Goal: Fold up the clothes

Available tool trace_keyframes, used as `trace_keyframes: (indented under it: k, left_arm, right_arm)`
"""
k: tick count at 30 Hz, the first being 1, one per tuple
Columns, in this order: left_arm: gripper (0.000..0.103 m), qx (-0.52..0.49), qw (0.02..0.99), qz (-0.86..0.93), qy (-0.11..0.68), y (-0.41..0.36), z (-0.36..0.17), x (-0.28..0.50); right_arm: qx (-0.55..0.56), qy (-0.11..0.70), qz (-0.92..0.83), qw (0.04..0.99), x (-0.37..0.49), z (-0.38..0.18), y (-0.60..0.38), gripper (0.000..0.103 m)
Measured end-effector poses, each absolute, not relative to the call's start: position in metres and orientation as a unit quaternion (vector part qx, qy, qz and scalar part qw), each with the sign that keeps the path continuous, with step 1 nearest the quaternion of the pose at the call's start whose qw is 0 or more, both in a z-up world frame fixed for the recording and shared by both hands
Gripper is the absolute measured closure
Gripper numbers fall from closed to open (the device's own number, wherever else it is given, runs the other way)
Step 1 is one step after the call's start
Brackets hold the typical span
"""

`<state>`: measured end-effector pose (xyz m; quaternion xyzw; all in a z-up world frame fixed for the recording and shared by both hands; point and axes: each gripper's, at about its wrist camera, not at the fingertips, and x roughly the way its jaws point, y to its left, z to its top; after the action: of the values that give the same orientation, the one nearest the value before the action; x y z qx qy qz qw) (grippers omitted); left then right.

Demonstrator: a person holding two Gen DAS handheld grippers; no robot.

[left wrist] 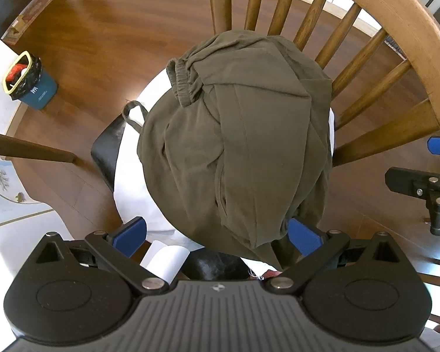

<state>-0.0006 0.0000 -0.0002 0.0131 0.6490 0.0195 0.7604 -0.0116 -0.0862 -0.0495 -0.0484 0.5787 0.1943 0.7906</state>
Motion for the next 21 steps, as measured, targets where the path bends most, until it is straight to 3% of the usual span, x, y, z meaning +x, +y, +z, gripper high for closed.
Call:
trace_keyframes:
  k: [21]
  left_arm:
    - [0.000, 0.016, 0.762, 0.009, 0.648, -0.002, -0.005, -0.020]
  right_arm:
    - [-0.060, 0.581, 0.188, 0.790, -0.019, -0.052, -0.079, 0.000]
